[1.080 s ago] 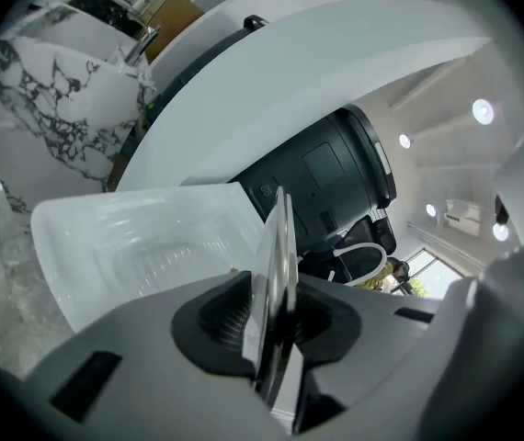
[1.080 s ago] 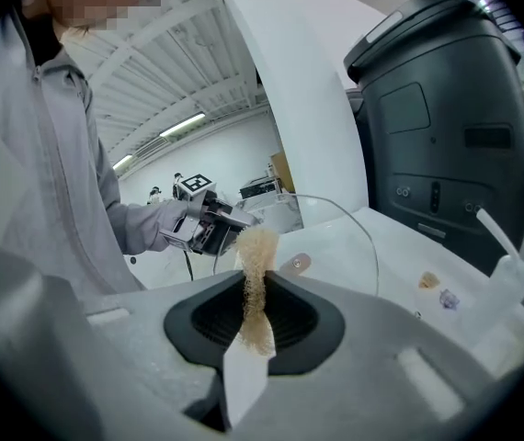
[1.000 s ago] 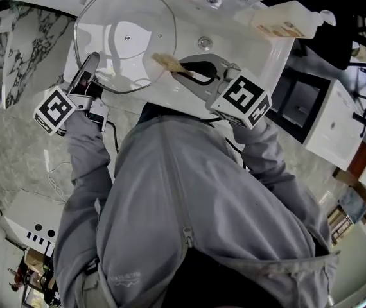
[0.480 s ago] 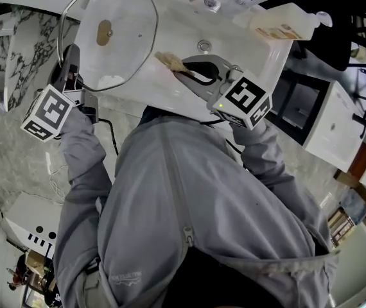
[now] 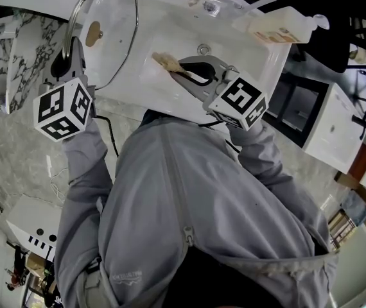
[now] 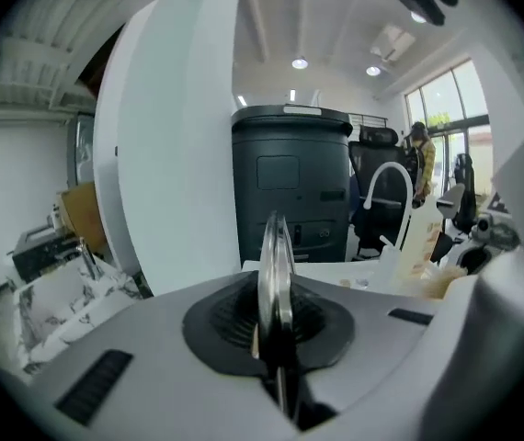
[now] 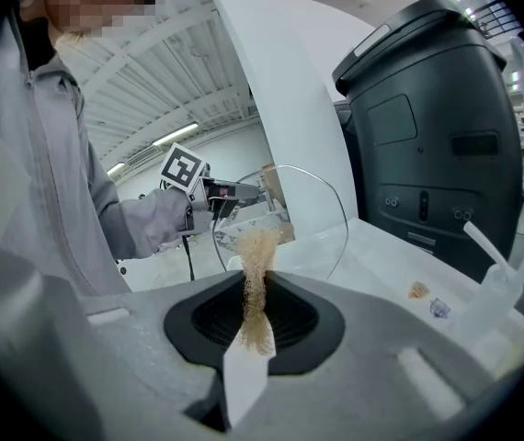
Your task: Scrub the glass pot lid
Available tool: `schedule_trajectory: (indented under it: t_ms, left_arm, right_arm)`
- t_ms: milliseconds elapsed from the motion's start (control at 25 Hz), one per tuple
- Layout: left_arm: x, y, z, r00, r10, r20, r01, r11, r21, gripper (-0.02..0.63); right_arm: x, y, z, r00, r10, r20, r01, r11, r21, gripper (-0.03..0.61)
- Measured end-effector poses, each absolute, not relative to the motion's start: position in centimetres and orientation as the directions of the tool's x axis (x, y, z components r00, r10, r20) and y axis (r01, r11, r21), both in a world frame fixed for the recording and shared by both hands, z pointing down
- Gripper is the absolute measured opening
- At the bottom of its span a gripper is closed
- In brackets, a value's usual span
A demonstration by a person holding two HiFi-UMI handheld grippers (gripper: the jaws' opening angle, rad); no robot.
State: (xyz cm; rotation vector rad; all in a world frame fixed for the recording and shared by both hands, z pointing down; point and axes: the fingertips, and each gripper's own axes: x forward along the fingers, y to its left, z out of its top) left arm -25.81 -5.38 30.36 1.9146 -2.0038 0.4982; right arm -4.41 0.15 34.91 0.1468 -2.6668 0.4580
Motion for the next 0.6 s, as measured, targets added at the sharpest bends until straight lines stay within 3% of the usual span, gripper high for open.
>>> schedule_trajectory:
  t_ms: [320,600]
  left_arm:
    - [-25.6,-6.3,29.6,-0.125,-0.892,0.434,-0.963,0.003,-0.270,0.015]
    - [-23.0,-6.9,30.2,-0.147,-0.901,0.407,-0.825,-0.115,-0.553,0.017]
  right_arm:
    - [-4.6,-0.1,34.8,-0.902,-0.043,0.429,-0.183,0.939,-0.291,0.046]
    - [-4.2,-0.4,34.9,-0.900,-0.070,0.431,-0.212,0.933,-0.290,0.046]
